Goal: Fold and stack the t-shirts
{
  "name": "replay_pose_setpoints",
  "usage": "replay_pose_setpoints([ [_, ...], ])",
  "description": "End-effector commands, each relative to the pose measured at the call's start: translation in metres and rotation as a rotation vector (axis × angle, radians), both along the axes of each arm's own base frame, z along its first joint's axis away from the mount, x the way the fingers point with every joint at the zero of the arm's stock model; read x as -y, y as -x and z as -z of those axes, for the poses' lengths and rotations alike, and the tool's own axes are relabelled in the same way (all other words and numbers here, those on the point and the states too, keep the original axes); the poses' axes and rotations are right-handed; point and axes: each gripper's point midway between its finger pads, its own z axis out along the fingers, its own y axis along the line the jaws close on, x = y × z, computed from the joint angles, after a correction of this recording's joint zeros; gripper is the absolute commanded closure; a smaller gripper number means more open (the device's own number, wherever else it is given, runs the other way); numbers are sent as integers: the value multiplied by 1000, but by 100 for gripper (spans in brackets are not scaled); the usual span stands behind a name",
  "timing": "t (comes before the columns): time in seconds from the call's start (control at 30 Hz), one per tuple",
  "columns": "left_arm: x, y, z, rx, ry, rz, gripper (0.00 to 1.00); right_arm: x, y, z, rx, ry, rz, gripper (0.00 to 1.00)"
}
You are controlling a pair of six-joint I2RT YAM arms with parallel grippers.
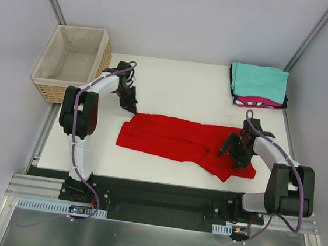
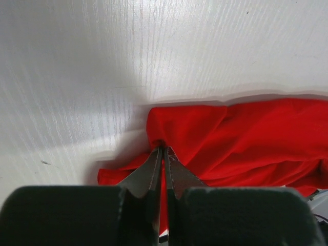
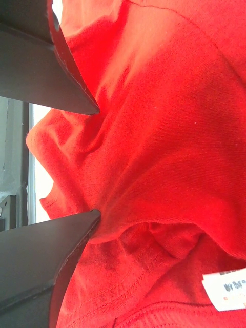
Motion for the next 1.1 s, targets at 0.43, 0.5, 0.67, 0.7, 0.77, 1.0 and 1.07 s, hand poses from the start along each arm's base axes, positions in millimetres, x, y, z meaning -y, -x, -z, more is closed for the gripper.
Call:
replay_pose_setpoints([
  [0.43,-52,-10,10,-33,-114,-117,100,6,15,12,-51,22,-13,19],
  [0.5,-58,-11,13,-34,-120,-130,100,6,15,12,-48,22,-16,20],
  [0.67,-68,-17,19,-41,-109,-160,100,6,15,11,-47,21,-16,20],
  [0.7,-68,-18,19,-34,-107,-158,100,6,15,11,-47,22,-16,20],
  [0.77,-71,-21,20,-30,-107,-165,100,6,15,11,-44,24,-16,20],
  [1.0,-59,-25,18,-12,-25,-149,99,6,15,11,-40,24,-20,20],
  [1.07,-55,-26,5,27,-1,-150,83,6,15,11,-39,24,-20,20],
])
